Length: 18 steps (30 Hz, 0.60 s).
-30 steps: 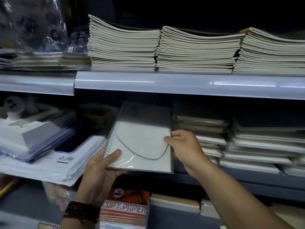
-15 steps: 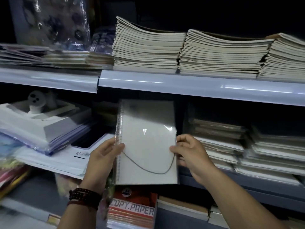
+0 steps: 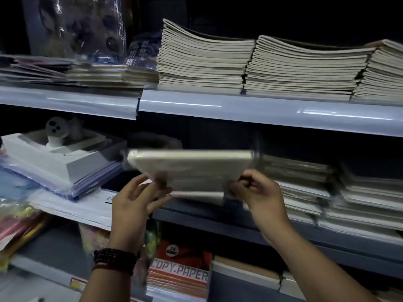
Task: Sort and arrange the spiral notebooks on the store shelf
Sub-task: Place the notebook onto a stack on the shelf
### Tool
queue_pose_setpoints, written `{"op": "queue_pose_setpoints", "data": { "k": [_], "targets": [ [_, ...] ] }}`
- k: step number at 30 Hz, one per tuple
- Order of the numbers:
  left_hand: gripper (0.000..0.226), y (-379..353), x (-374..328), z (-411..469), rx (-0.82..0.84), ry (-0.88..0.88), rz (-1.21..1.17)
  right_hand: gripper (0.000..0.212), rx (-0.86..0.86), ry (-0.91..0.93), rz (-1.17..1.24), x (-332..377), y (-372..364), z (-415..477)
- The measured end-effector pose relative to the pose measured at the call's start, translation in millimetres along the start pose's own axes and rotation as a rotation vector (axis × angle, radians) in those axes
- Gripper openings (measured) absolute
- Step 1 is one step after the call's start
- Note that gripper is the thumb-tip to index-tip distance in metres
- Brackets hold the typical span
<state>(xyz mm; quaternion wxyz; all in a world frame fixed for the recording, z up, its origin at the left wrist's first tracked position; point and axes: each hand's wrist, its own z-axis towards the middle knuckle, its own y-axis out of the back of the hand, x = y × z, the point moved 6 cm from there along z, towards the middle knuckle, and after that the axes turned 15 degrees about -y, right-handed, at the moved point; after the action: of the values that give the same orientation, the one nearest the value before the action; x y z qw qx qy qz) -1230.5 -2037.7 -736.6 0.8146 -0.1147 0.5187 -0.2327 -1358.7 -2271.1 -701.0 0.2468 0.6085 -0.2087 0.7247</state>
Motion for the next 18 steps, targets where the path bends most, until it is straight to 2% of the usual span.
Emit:
{"op": "queue_pose_setpoints", "data": {
  "k": [3,6,8,11,13,15,16,18],
  "targets": [
    [0.032,-3,4,-2,0.018,0.158,-0.185,0.021,0.000,-0.038,0.034,-7,0,1],
    [0.057,-14,3,-12,0.224,0.297,-0.210,0.018,-0.007,-0.099,0.037,-16,1,2],
    [0.049,-13,7,-11,0.229,0.269,-0.178,0.021,-0.022,-0.160,0.007,-22,2,3],
    [0.058,-4,22,-6,0.066,0.292,-0.193,0.021,0.024,-0.349,0.053,-32,0,-1],
    [0.056,-6,27,-4,-0.005,0.338,-0.335,0.040,0.142,-0.458,0.108,-38,-11,-8],
    [0.043,-13,25,-5,0.034,0.378,-0.462,0.054,0.147,-0.494,0.103,-43,-20,-12],
    [0.038,-15,27,-6,0.052,0.417,-0.433,0.053,0.102,-0.504,0.122,-47,-21,-10],
    [0.032,-13,38,-8,0.094,0.484,-0.137,0.046,0.007,-0.512,0.148,-55,-21,-5]
  ]
}}
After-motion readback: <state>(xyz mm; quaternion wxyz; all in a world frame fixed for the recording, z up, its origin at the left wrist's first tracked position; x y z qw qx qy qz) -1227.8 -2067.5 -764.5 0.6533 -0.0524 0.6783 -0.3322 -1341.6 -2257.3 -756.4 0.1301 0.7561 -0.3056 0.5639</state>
